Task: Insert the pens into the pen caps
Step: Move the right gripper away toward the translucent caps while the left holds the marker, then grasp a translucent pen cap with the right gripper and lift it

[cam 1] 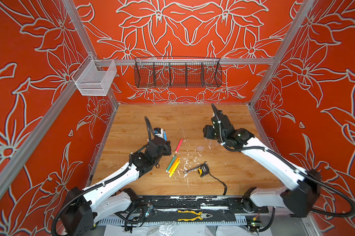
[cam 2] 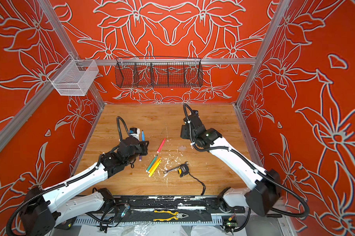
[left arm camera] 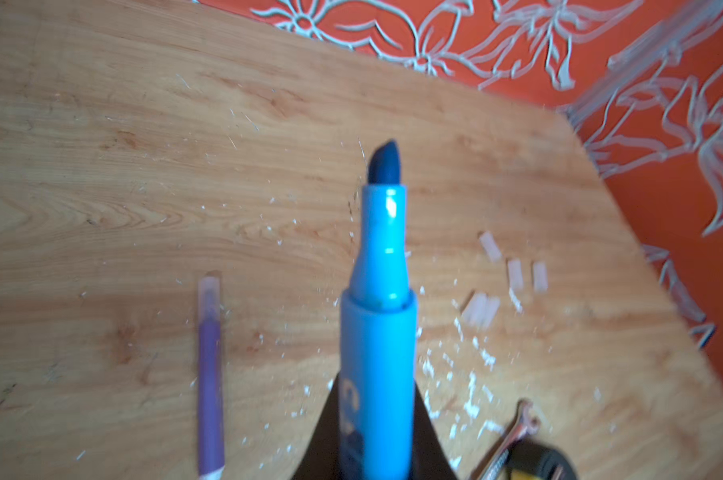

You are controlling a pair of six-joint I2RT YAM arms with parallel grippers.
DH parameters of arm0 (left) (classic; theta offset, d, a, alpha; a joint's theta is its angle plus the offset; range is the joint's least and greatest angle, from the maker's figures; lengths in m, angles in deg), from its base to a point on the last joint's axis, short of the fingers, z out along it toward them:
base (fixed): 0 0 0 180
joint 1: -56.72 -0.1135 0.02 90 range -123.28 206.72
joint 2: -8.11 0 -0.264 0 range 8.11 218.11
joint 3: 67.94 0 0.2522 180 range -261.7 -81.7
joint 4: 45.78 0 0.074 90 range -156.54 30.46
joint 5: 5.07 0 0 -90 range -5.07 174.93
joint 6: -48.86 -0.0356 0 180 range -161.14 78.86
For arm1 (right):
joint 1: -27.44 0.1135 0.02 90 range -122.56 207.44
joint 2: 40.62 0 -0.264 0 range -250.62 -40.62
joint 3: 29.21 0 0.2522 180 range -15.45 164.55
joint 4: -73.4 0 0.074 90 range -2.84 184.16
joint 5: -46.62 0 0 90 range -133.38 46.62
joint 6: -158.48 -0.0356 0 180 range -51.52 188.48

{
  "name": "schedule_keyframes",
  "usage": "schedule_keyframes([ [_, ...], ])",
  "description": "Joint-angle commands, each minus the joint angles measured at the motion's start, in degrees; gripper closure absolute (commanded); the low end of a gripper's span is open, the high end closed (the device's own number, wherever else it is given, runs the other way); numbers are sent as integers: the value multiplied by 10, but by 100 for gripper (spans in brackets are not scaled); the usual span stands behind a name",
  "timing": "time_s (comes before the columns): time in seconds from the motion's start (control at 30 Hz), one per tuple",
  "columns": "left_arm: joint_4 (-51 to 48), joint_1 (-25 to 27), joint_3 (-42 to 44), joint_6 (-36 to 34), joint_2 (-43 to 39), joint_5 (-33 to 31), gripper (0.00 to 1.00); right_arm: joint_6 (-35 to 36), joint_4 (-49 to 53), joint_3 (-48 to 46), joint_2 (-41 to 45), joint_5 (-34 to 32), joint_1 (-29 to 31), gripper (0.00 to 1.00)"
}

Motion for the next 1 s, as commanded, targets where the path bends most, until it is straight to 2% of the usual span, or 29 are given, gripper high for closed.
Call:
schedule_keyframes([
  [0.0, 94, -29, 4, 11, 28, 82, 100, 16, 16, 29, -60, 46, -11, 41],
  [0.07, 80, -30, -3, -45, 50, 75, 100, 20, 49, 61, -98, 14, -13, 40],
  [0.13, 82, -30, 8, -52, 75, 75, 100, 51, 44, 76, -127, 14, -13, 40],
  [0.23, 75, -28, -18, -70, 110, 130, 100, 95, 26, 77, -165, 24, -13, 41],
  [0.33, 51, -26, -64, -87, 136, 183, 100, 106, 44, 91, -204, -3, -19, 41],
  [0.4, 51, -21, -70, -96, 143, 205, 100, 109, 47, 104, -226, 2, -29, 42],
  [0.53, 58, -15, -70, -93, 160, 202, 100, 124, 59, 130, -263, 10, -38, 44],
  [0.73, 50, -12, -96, -80, 204, 252, 100, 131, 73, 156, -308, 16, -62, 46],
  [0.97, 29, -10, -115, -80, 226, 252, 100, 133, 75, 171, -352, 47, -76, 47],
])
